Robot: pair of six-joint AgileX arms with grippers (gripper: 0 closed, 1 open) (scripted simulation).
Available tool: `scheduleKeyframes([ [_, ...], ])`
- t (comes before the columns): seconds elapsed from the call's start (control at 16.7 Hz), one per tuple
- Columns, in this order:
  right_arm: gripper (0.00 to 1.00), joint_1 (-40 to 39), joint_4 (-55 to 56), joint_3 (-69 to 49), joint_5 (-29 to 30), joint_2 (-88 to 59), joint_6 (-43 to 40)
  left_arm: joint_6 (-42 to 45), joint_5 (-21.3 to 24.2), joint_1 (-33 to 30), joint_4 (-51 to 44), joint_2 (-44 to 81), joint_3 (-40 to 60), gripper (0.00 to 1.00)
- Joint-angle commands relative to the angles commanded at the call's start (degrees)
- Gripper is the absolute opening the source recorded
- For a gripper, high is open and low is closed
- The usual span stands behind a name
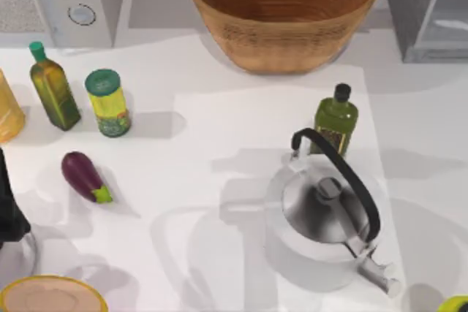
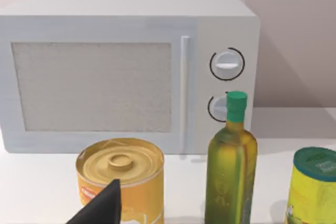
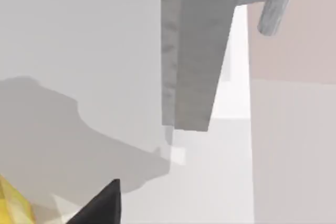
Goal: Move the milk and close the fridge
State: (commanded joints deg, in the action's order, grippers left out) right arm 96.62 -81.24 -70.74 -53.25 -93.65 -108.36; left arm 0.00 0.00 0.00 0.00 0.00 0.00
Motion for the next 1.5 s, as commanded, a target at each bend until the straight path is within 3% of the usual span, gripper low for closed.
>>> scheduleKeyframes([
  [0.3, 1.0, 7.0, 0.6, -3.9, -1.7, -8.6, -3.6, 0.0, 0.0, 0.0, 0.0, 0.0, 0.0, 1.0],
  [0.84, 1.0, 3.3, 4.2, -3.8, -0.6, -8.9, -0.3, 0.0, 0.0, 0.0, 0.0, 0.0, 0.0, 1.0],
  [1.14, 1.0, -8.2, 18.8, -3.6, 2.7, -9.6, 16.3, 0.0, 0.0, 0.0, 0.0, 0.0, 0.0, 1.0],
  [1.5, 1.0, -24.6, 43.0, -3.3, 6.5, -10.2, 48.5, 0.0, 0.0, 0.0, 0.0, 0.0, 0.0, 1.0],
])
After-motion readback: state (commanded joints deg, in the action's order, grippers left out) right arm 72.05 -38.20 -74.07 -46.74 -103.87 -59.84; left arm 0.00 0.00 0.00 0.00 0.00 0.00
